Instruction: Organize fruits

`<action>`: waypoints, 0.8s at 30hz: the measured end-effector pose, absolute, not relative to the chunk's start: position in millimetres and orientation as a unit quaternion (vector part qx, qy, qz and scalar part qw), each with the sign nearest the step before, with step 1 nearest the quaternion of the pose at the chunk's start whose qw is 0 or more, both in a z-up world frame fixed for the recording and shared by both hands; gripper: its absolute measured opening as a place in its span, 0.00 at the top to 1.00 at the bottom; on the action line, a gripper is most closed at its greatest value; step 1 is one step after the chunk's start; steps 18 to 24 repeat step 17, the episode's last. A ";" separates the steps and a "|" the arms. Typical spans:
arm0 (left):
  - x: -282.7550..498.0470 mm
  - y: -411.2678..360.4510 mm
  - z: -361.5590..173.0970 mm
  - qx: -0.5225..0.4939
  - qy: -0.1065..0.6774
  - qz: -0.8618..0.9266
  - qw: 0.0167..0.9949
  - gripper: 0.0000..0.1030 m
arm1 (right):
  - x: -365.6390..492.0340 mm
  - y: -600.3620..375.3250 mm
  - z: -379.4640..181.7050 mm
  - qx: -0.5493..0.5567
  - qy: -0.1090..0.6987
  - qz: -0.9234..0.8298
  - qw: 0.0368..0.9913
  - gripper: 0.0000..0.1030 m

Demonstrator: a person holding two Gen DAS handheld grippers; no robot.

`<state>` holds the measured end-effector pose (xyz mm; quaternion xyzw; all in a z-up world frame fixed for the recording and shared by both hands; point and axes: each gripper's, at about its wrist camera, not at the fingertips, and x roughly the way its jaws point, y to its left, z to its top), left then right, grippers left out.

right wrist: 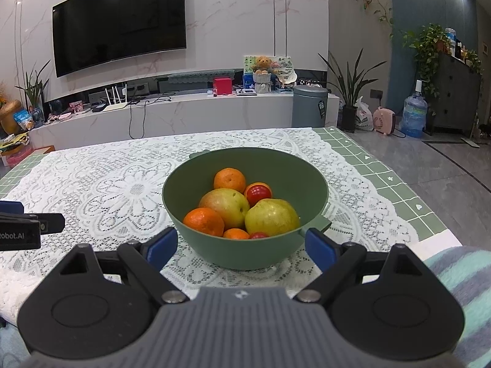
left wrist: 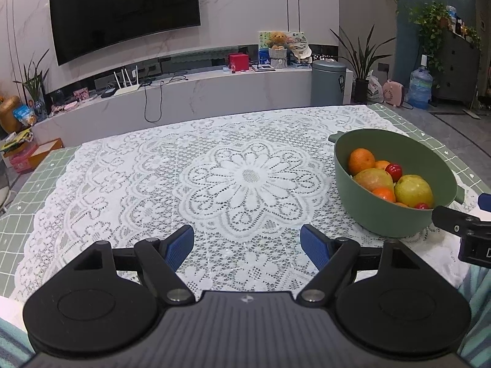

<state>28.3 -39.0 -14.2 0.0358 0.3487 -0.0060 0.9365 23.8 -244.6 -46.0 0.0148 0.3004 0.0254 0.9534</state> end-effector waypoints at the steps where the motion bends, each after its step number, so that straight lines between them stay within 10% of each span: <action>1: 27.9 -38.8 -14.4 0.034 0.349 -0.006 0.936 0.10 | 23.8 -244.6 -46.2 0.015 0.301 0.026 0.953 0.15; 24: 24.3 -36.7 -12.2 0.029 0.339 -0.002 0.940 0.10 | 23.3 -244.9 -46.2 0.014 0.302 0.028 0.953 0.15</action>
